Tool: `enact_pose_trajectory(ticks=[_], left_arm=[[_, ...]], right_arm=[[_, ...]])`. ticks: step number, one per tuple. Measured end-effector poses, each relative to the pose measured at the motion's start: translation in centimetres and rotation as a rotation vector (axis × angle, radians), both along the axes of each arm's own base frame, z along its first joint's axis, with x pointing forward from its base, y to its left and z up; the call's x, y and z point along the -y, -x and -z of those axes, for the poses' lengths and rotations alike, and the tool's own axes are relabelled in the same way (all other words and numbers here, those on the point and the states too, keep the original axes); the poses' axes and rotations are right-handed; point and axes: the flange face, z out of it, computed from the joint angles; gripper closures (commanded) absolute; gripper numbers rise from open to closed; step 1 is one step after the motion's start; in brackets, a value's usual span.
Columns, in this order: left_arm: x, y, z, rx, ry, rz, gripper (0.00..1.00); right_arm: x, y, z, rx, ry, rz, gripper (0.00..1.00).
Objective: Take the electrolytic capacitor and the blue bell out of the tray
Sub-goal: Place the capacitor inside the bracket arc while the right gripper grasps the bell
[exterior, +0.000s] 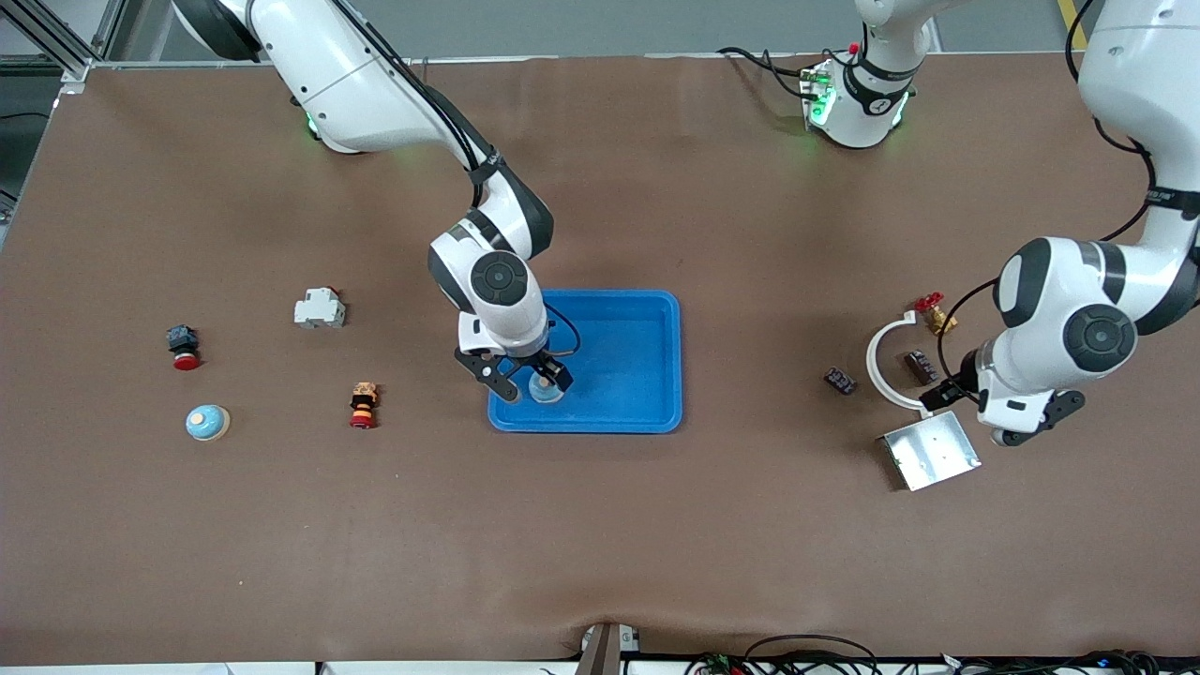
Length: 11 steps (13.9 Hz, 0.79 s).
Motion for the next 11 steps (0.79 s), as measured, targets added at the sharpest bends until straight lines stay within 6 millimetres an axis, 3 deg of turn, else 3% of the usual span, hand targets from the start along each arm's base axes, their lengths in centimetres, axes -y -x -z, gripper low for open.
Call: enact_pose_trajectory(ticks=[4, 6, 8, 11], left_arm=[[3.2, -2.0, -10.6, 0.005, -0.015, 0.018, 0.00], [3.4, -2.4, -15.3, 0.007, -0.002, 0.054, 0.00], [2.4, -2.7, -18.0, 0.023, 0.014, 0.112, 0.00], [-0.3, -2.6, -20.2, 0.015, 0.037, 0.162, 0.00]], right_arm=[[-0.7, -0.9, 0.7, 0.005, -0.008, 0.024, 0.00], [-1.4, -1.4, 1.6, 0.007, -0.013, 0.028, 0.00], [-1.9, -1.7, 2.3, 0.007, -0.016, 0.031, 0.00], [-2.1, -2.2, 2.1, 0.009, -0.017, 0.042, 0.00]])
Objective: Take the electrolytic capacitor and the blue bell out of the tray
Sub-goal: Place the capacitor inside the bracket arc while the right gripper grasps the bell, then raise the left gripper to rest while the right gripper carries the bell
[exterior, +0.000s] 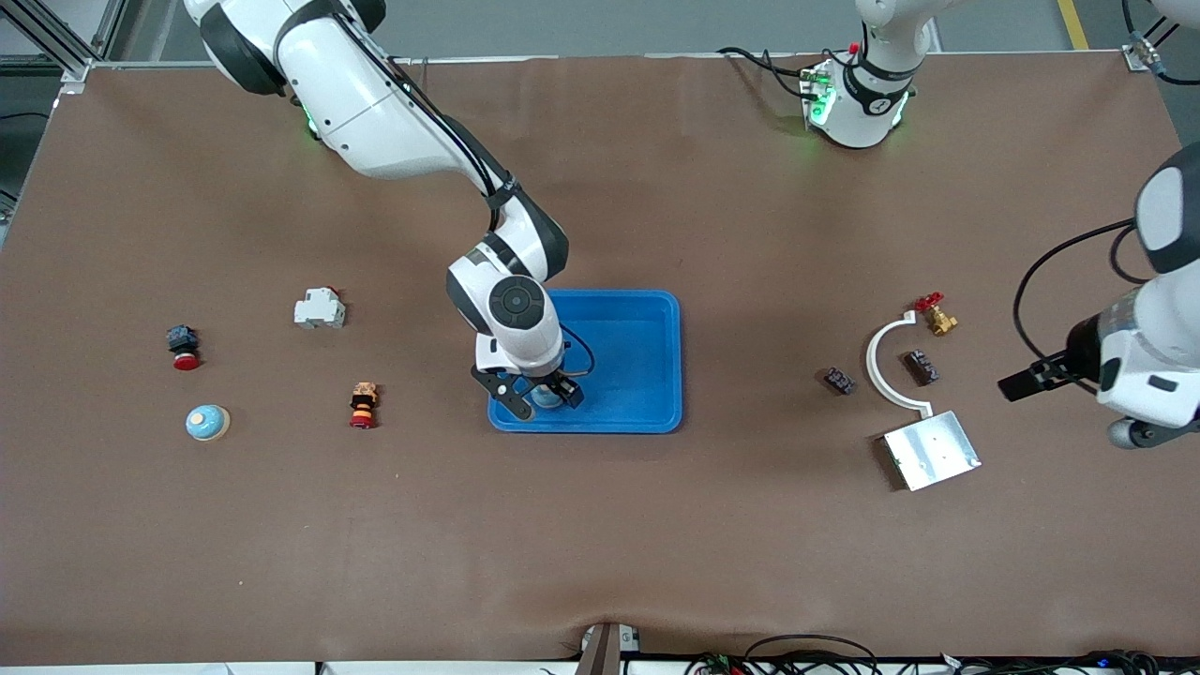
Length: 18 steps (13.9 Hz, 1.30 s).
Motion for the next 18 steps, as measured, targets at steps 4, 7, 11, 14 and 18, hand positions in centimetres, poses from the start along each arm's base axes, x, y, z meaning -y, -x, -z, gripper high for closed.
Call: enact_pose_trajectory(ticks=[4, 7, 11, 14, 18], left_arm=[[0.1, 0.7, -4.4, 0.033, -0.007, 0.163, 0.00], [0.9, 2.4, -8.8, 0.079, -0.041, 0.228, 0.00], [1.6, 3.6, -11.0, 0.093, -0.037, 0.320, 0.00], [2.0, 4.8, -12.6, 0.096, 0.008, 0.339, 0.00], [3.3, 7.1, -14.8, 0.107, -0.006, 0.350, 0.00]], right_arm=[[-0.2, -0.4, -0.6, 0.009, 0.001, 0.001, 0.00], [-0.1, -0.5, -0.6, 0.019, 0.015, -0.011, 0.00], [0.2, -0.7, -0.6, 0.027, 0.026, -0.016, 0.35], [0.2, -0.7, -0.6, 0.028, 0.026, -0.016, 1.00], [-0.1, -0.5, -0.8, 0.017, 0.033, -0.013, 1.00]])
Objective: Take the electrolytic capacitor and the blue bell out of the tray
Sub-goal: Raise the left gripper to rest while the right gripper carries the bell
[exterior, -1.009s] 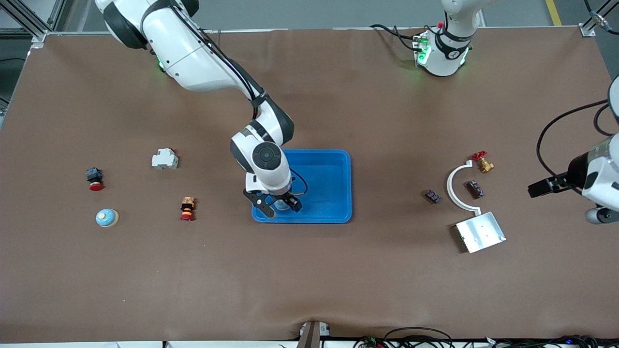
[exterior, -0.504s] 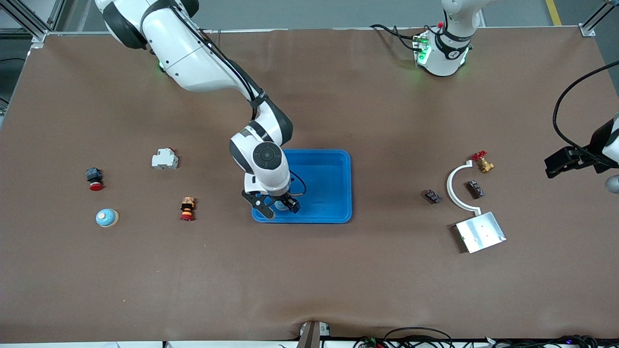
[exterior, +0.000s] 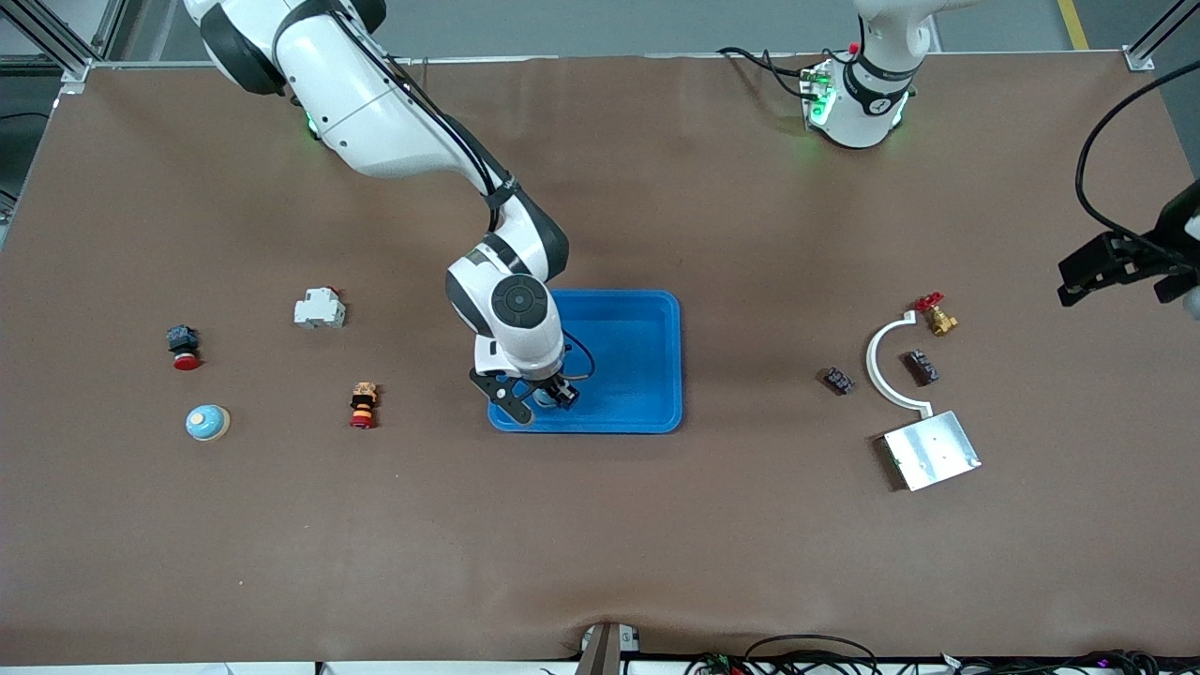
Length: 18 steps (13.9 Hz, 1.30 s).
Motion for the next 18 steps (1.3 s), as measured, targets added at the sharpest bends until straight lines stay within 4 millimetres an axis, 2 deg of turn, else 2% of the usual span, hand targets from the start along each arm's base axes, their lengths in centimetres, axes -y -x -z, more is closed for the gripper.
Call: enact_pose_trajectory(ticks=[2, 4, 6, 7, 8, 9, 11, 12, 14, 18], left_arm=[[0.9, 1.5, -0.3, -0.005, 0.002, 0.006, 0.00], [0.8, 3.0, -0.5, -0.010, 0.000, 0.000, 0.00], [0.4, 4.4, -0.6, -0.014, -0.002, -0.008, 0.00], [0.3, 5.0, -0.7, -0.015, -0.003, -0.009, 0.00], [0.2, 5.5, -0.7, -0.016, -0.004, -0.010, 0.00], [0.3, 5.8, -0.7, -0.019, -0.004, -0.012, 0.00], [0.5, 6.0, -0.2, -0.028, -0.005, -0.012, 0.00], [0.7, 6.0, -0.1, -0.031, -0.005, -0.009, 0.00], [1.0, 6.1, 0.0, -0.032, -0.006, -0.004, 0.00], [1.1, 6.1, 0.0, -0.031, -0.006, -0.001, 0.00]], right_arm=[[0.0, 0.3, -0.3, -0.037, 0.032, 0.002, 1.00], [0.3, 0.6, -1.8, -0.081, 0.075, -0.001, 1.00], [1.2, 0.4, -5.4, -0.099, 0.074, -0.038, 1.00], [2.8, 0.1, -7.5, -0.106, 0.059, -0.078, 1.00], [5.5, -0.2, -9.7, -0.114, 0.041, -0.127, 1.00], [9.0, -0.5, -11.6, -0.121, 0.030, -0.177, 1.00], [17.3, -0.1, -14.4, -0.136, 0.027, -0.281, 1.00], [21.5, 0.7, -15.1, -0.147, 0.028, -0.331, 1.00], [28.2, 3.2, -15.2, -0.156, 0.027, -0.420, 1.00], [39.4, 7.5, -12.6, -0.144, 0.015, -0.566, 1.00]])
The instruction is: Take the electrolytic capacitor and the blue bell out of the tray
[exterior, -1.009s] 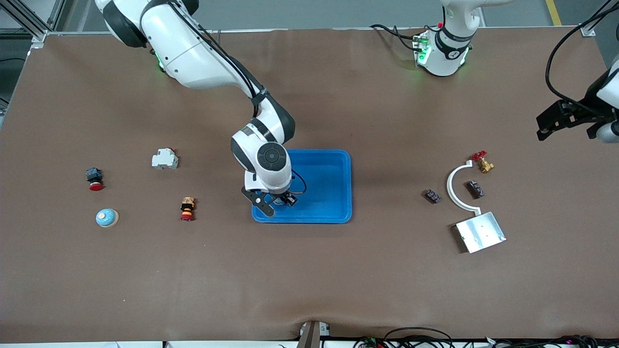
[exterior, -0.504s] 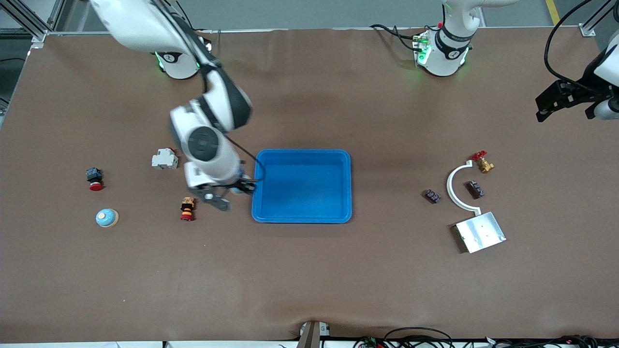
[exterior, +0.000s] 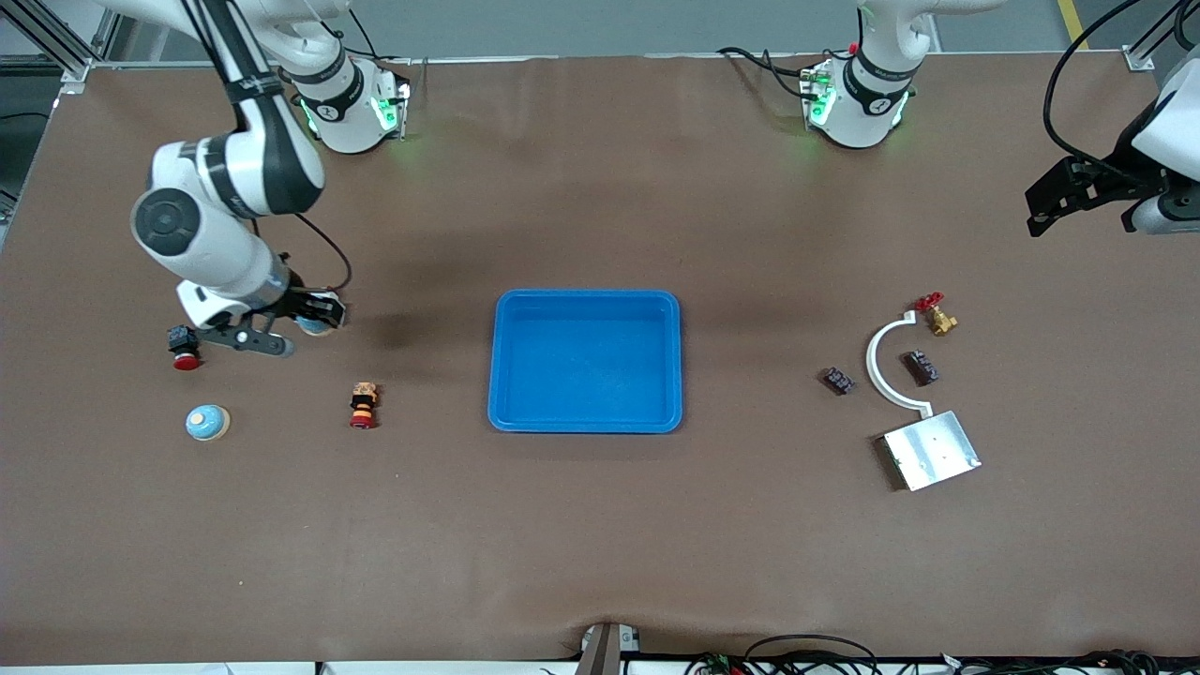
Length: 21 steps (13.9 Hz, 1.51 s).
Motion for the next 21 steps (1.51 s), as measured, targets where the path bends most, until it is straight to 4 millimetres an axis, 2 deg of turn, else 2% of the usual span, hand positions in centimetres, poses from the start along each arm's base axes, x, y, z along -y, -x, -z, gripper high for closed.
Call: enact_pose_trajectory(ticks=[2, 5, 7, 9, 12, 15, 17, 21], left_arm=[[0.0, 0.0, 0.0, -0.001, 0.008, -0.001, 0.00], [0.4, 0.0, 0.1, -0.006, 0.041, 0.000, 0.00], [0.6, 0.1, 0.2, -0.008, 0.059, 0.000, 0.00], [0.6, 0.1, 0.2, -0.010, 0.062, 0.001, 0.00], [0.7, 0.1, 0.3, -0.012, 0.063, 0.002, 0.00], [0.7, 0.1, 0.4, -0.014, 0.064, 0.003, 0.00], [0.8, 0.1, 0.4, -0.015, 0.064, 0.003, 0.00], [0.8, 0.1, 0.4, -0.014, 0.064, -0.002, 0.00]], right_arm=[[5.4, 1.0, 1.2, 0.011, -0.014, -0.067, 1.00], [13.7, 2.2, 1.7, 0.031, -0.025, -0.147, 1.00], [17.7, 3.1, 2.4, 0.044, -0.027, -0.180, 1.00], [20.3, 3.9, 4.3, 0.055, -0.030, -0.192, 1.00], [21.6, 4.2, 8.2, 0.072, -0.036, -0.198, 1.00], [21.2, 5.2, 11.8, 0.077, -0.047, -0.196, 1.00], [20.7, 6.2, 13.0, 0.061, -0.067, -0.178, 1.00], [19.8, 7.5, 13.8, 0.096, -0.058, -0.173, 1.00]])
